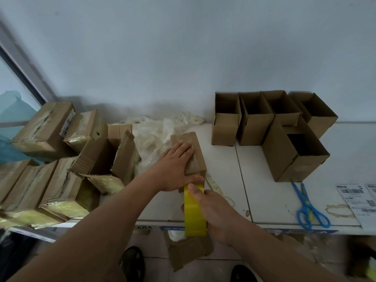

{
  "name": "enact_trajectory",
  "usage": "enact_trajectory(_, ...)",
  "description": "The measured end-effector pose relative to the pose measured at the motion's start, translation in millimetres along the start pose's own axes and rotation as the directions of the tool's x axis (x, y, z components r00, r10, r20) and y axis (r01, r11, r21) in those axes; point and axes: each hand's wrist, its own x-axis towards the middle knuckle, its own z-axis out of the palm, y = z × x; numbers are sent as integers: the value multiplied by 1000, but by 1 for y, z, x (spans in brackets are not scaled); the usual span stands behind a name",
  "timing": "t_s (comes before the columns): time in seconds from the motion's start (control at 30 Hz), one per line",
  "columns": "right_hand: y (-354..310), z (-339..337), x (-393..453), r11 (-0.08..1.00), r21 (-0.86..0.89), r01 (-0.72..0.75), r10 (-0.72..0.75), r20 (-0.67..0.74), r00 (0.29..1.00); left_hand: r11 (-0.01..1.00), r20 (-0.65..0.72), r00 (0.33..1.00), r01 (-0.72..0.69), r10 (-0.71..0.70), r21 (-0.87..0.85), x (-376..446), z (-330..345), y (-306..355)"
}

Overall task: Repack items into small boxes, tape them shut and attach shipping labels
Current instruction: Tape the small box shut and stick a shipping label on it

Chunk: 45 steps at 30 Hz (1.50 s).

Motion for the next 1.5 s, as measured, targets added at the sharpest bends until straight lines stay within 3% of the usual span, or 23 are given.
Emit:
enact_trajectory(0.17,-4,-6,0,1000,-29,2,-2,11,1000,999,28,1000,1,0,-35,5,-1,-4)
enact_trajectory(0.47,-19,-4,-2,993,98,-66,60,68,996,1000,18,1000,19,-19,-23,10,-3,-7)
enact_trajectory(0.53,-25,-12,-3,996,33,-87,86,5,996,998,26,999,32,-31,-63,9,-4,-9)
enact_trajectory(0.6,-30,-23,1,986,-163,-46,26,-128,991,995,19,999,40,-39,-96,8,-6,-10)
enact_trajectory(0.67,-30,-34,6,909,-416,38,-138,-211,968,993,11,999,48,-47,-104,6,-7,-10)
enact_trajectory(0.77,-19,-43,19,576,-814,71,-389,-197,900,989,1,997,74,-74,-128,5,-7,-9)
enact_trajectory(0.83,-10,-45,26,369,-929,23,-480,-169,861,978,-1,996,91,-93,-187,3,-9,-9)
enact_trajectory(0.9,-2,-49,31,227,-974,-24,-523,-143,840,963,-15,994,99,-106,-251,-1,-13,-8)
enact_trajectory(1.1,-5,-49,38,156,-986,-52,-539,-129,832,871,-103,951,218,-290,-439,-19,-19,6)
enact_trajectory(1.2,-8,-49,35,133,-988,-76,-539,-136,831,712,-126,839,358,-529,-604,-31,-21,30)
enact_trajectory(1.27,-12,-50,33,220,-973,-67,-549,-180,816,465,56,759,454,-649,-760,-37,-14,41)
enact_trajectory(1.37,-27,-45,22,384,-923,-16,-587,-258,767,69,361,682,516,-636,-854,-41,3,46)
enact_trajectory(1.5,-50,-39,2,428,-881,202,-697,-179,694,-152,494,671,502,-553,-851,-40,11,50)
